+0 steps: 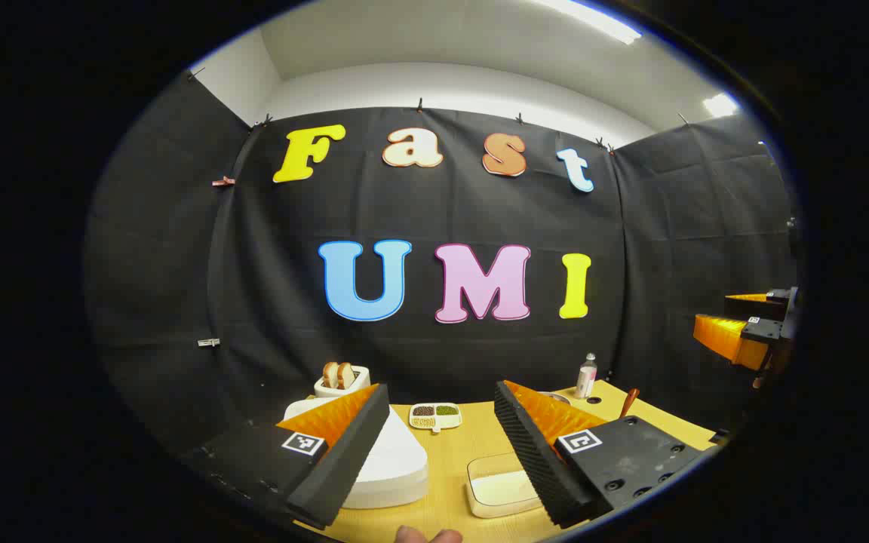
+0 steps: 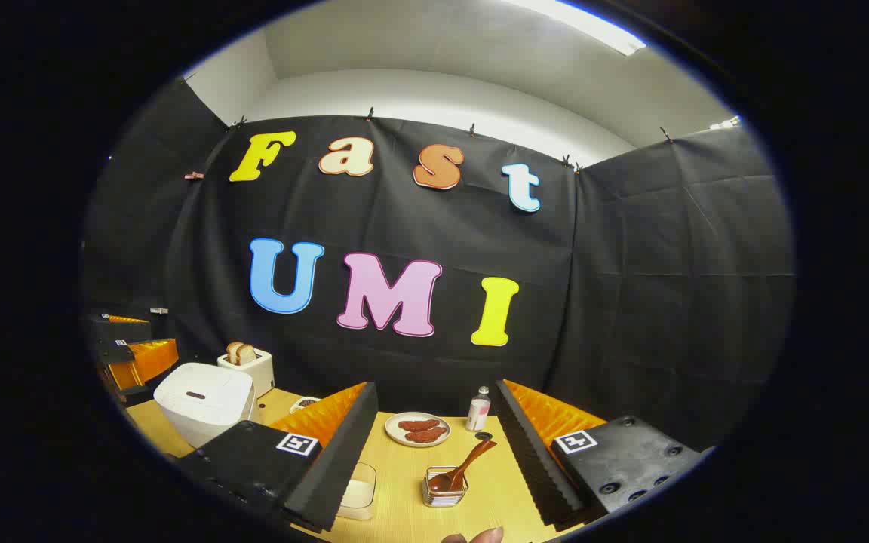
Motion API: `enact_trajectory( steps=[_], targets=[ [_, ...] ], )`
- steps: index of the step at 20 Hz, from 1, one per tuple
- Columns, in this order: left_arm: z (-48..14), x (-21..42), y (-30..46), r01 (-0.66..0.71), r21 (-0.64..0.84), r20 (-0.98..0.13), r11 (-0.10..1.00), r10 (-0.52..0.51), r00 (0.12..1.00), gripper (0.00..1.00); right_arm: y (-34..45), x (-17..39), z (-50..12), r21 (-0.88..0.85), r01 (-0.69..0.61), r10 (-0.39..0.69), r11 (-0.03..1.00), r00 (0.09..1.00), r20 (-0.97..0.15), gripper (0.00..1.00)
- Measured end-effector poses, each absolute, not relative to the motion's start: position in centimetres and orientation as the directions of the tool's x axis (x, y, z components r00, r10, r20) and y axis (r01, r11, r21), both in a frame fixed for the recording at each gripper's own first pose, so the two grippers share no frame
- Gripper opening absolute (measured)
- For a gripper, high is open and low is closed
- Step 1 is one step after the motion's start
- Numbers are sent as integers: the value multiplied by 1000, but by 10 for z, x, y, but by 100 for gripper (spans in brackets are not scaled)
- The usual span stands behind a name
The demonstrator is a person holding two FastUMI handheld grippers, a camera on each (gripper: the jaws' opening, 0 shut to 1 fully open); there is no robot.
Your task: Close the left gripper, press the button to open the rice cooker; take a wooden spoon from the chopstick holder with the right hand, scoop a spoonful of rice and pour it into the rice cooker, then put the wooden spoon back into the chopstick holder.
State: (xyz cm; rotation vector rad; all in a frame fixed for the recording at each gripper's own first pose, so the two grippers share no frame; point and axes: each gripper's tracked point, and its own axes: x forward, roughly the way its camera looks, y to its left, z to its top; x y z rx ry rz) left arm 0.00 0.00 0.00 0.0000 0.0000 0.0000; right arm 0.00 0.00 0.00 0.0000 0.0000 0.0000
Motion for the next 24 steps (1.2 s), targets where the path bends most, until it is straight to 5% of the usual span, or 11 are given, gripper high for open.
enact_trajectory(
  steps=[20, 22, 24],
  targets=[
    [6, -17, 66, -109, -20, 10, 994, 109, 994, 97, 40, 3, 5, 19, -55, 55, 998, 998, -1, 97],
    [10, -15, 69, -105, -29, 23, 994, 106, 994, 89, 39, 4, 5, 12, -49, 49, 999, 999, 0, 97],
    [17, -14, 70, -84, -52, 43, 995, 86, 995, 64, 37, 5, 1, 4, -40, 40, 999, 999, -8, 97]
  ],
)
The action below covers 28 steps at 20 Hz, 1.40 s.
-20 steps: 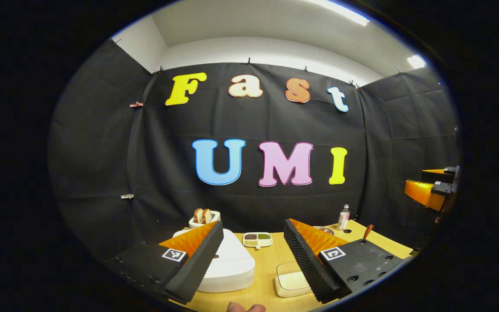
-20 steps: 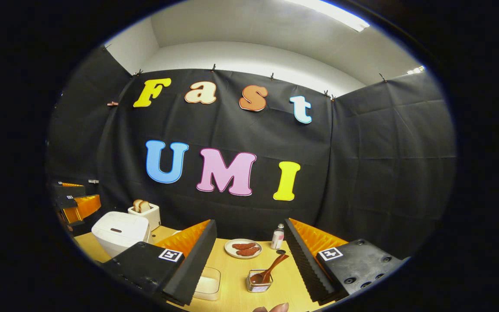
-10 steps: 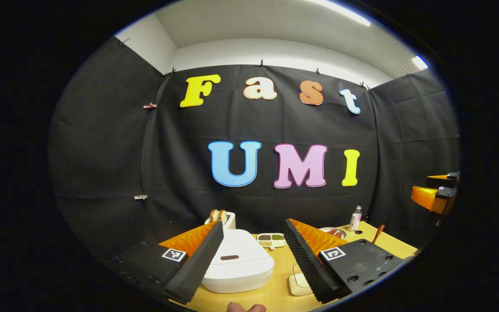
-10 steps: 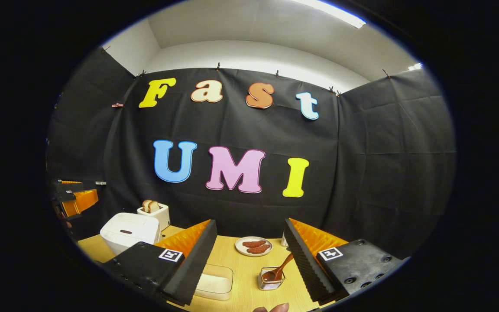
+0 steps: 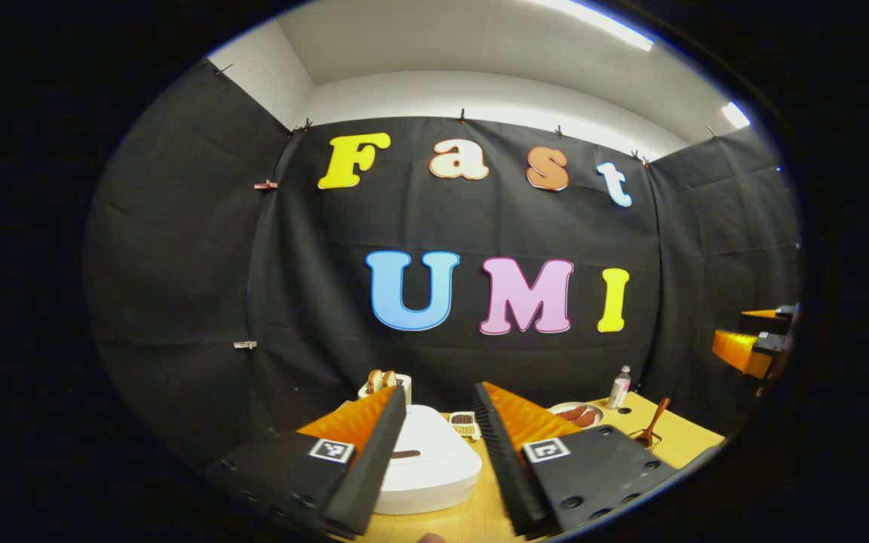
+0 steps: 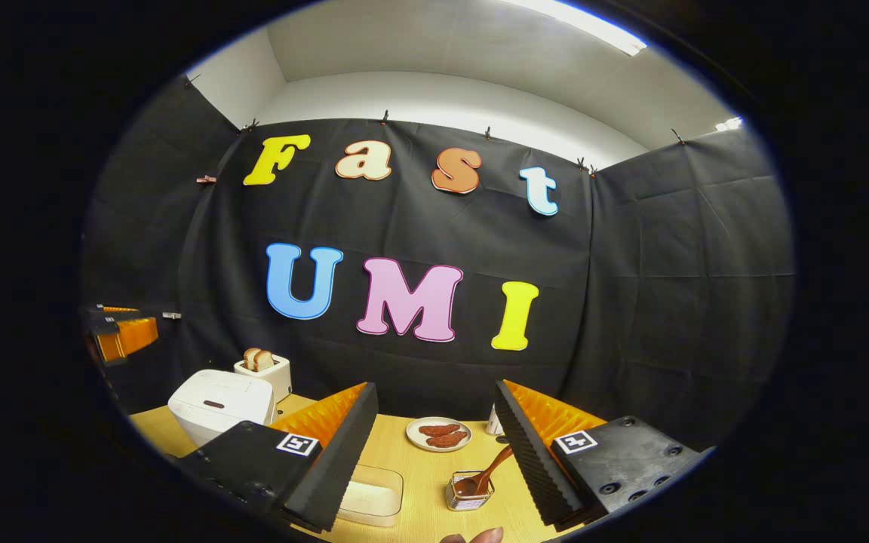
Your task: Close the left gripper, press the button to open the rice cooker; take a wooden spoon from the chopstick holder with the right hand, scoop a spoonful of rice and pour it into the rice cooker, then put the wooden spoon back into the chopstick holder.
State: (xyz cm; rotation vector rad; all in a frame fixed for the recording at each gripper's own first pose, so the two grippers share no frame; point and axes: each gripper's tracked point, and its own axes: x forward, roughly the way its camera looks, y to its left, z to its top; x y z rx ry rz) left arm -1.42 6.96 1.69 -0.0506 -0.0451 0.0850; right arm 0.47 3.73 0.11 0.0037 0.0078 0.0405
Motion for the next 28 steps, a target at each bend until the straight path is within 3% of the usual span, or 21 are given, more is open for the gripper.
enact_trajectory(
  steps=[4, 5, 9, 20, 28],
  targets=[
    [11, -2, 76, -32, -22, 20, 999, 33, 999, 14, 36, 7, -1, -5, -30, 30, 1000, 999, -14, 97],
    [9, 1, 74, 3, -22, 14, 1000, -3, 1000, 8, 36, 7, -1, -4, -27, 27, 1000, 1000, -15, 98],
    [-34, 27, 86, 102, -63, -130, 993, -110, 985, 7, 33, 6, 1, -11, -17, 17, 1000, 1000, -11, 98],
    [-153, 110, 129, 115, -196, -453, 974, -194, 870, 7, 14, -7, -1, -55, 25, -26, 998, 999, -24, 98],
    [-200, 128, 134, 81, -198, -554, 977, -180, 813, 7, 6, -15, -10, -79, 49, -52, 996, 998, -38, 97]
  ],
)
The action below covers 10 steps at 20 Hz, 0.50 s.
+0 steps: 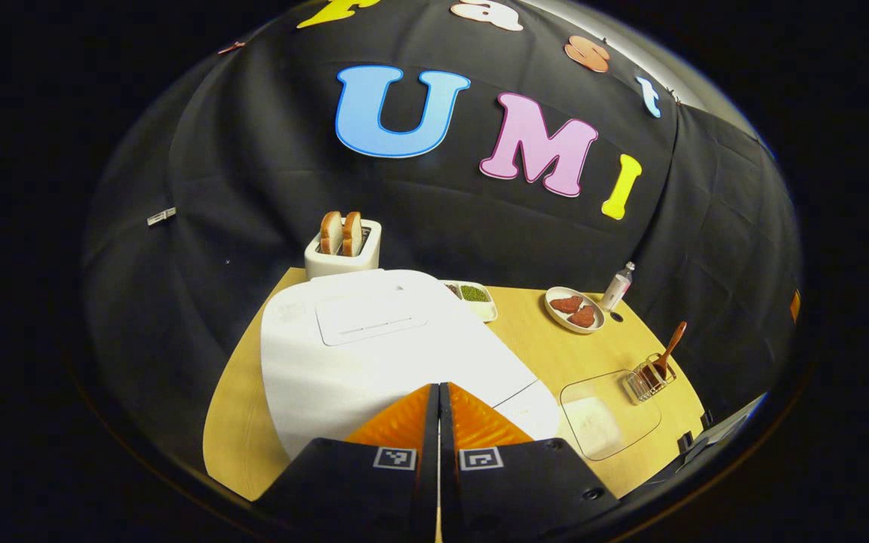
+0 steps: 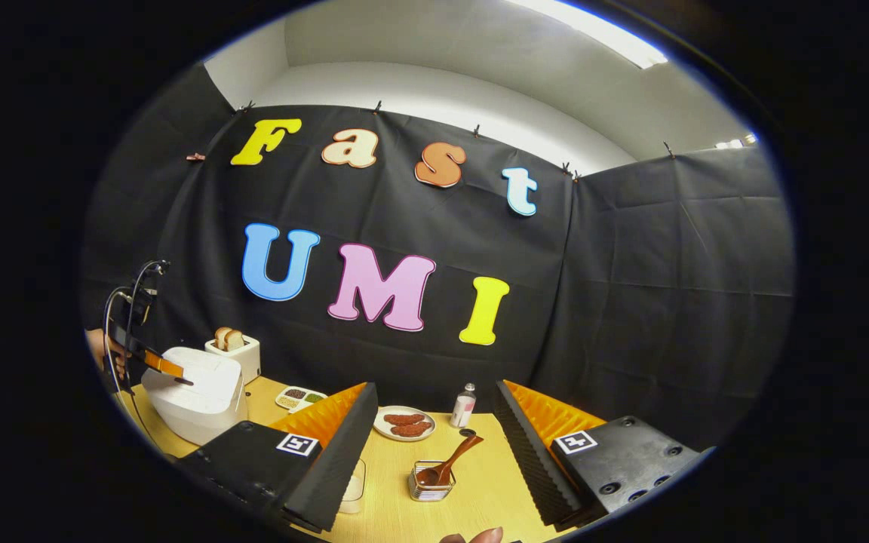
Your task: Close the left gripper, press the button to open the rice cooker; take a wooden spoon from the chopstick holder with the right hand, scoop a spoonful of rice and pour it into the rice cooker, then put the wooden spoon back into the chopstick holder.
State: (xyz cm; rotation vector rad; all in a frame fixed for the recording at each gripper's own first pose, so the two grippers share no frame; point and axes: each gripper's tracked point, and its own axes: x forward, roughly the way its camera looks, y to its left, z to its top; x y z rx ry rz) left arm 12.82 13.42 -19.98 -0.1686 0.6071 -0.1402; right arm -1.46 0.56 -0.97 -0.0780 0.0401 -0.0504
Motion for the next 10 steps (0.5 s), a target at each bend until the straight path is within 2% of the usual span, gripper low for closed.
enact_trajectory(
  steps=[10],
  targets=[
    [-223, 124, 133, 74, -194, -636, 978, -183, 750, 8, 13, -6, -17, -78, 39, -43, 996, 998, -54, 98]
  ],
)
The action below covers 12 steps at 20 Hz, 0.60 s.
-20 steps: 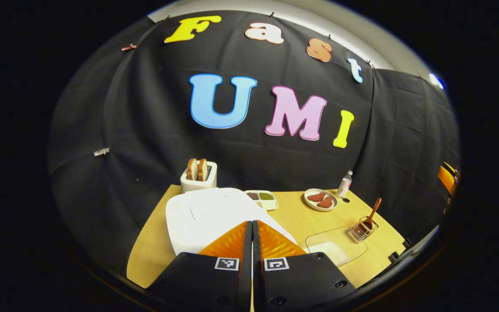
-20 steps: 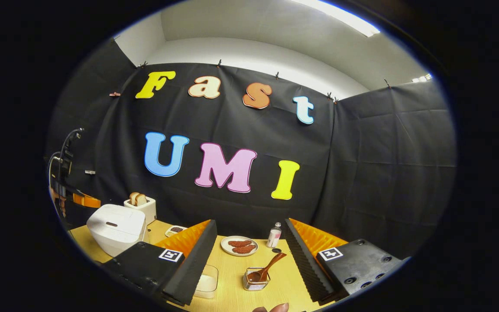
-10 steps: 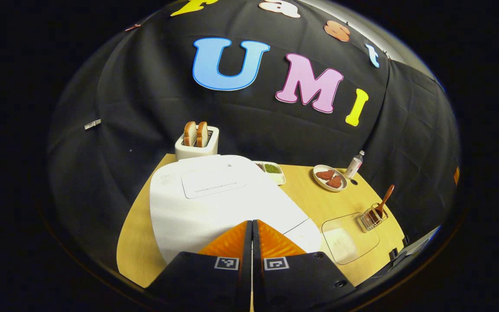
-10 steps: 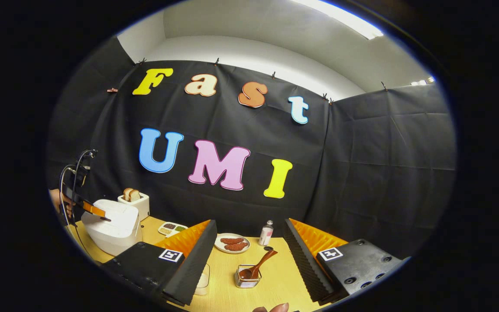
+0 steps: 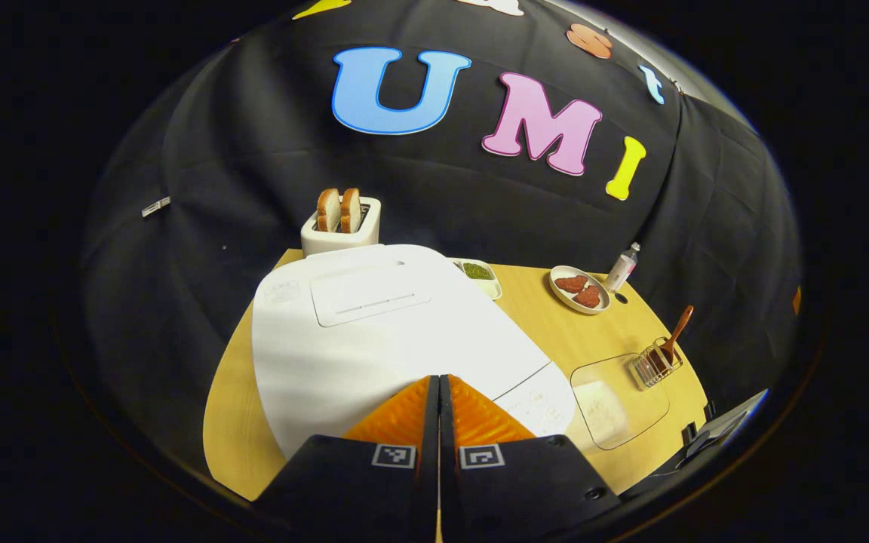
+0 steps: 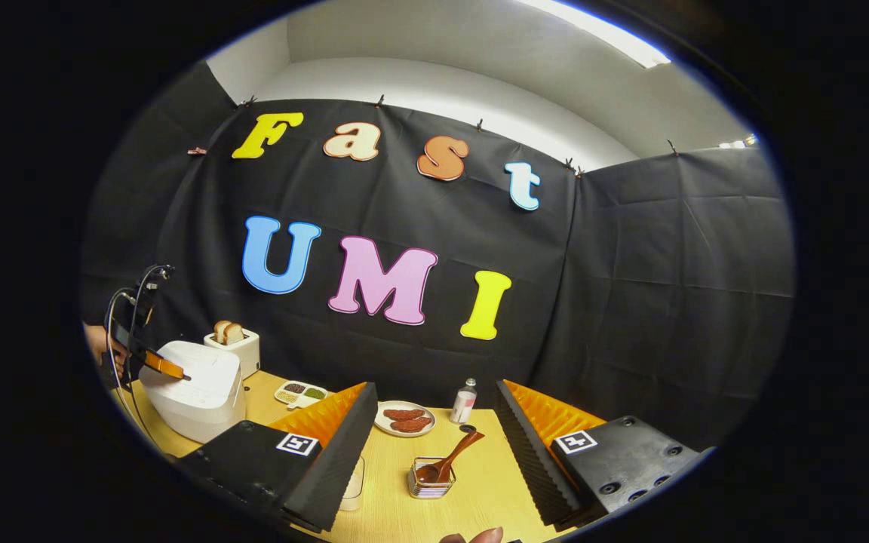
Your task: Close the left gripper, press the button to open the rice cooker; take a wooden spoon from the chopstick holder with the right hand, scoop a spoonful of rice and pour it into the rice cooker, then put the wooden spoon back into the chopstick holder.
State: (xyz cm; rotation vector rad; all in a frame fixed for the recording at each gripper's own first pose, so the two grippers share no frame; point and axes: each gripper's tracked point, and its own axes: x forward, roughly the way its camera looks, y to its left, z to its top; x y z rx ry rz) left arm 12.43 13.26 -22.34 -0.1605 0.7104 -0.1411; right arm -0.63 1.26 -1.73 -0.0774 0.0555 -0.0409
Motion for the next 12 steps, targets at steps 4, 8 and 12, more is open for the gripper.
enact_trajectory(
  steps=[4, 8, 12],
  targets=[
    [-217, 126, 133, 74, -193, -633, 978, -182, 752, 8, 20, -4, -20, -79, 29, -33, 996, 998, -56, 98],
    [-180, 135, 138, 97, -99, -540, 990, -135, 831, 7, 18, -3, -21, -87, 35, -40, 996, 998, -56, 98],
    [-116, 153, 149, 74, 66, -373, 995, -44, 927, 10, 15, -3, -23, -82, 45, -51, 996, 997, -63, 98]
  ],
)
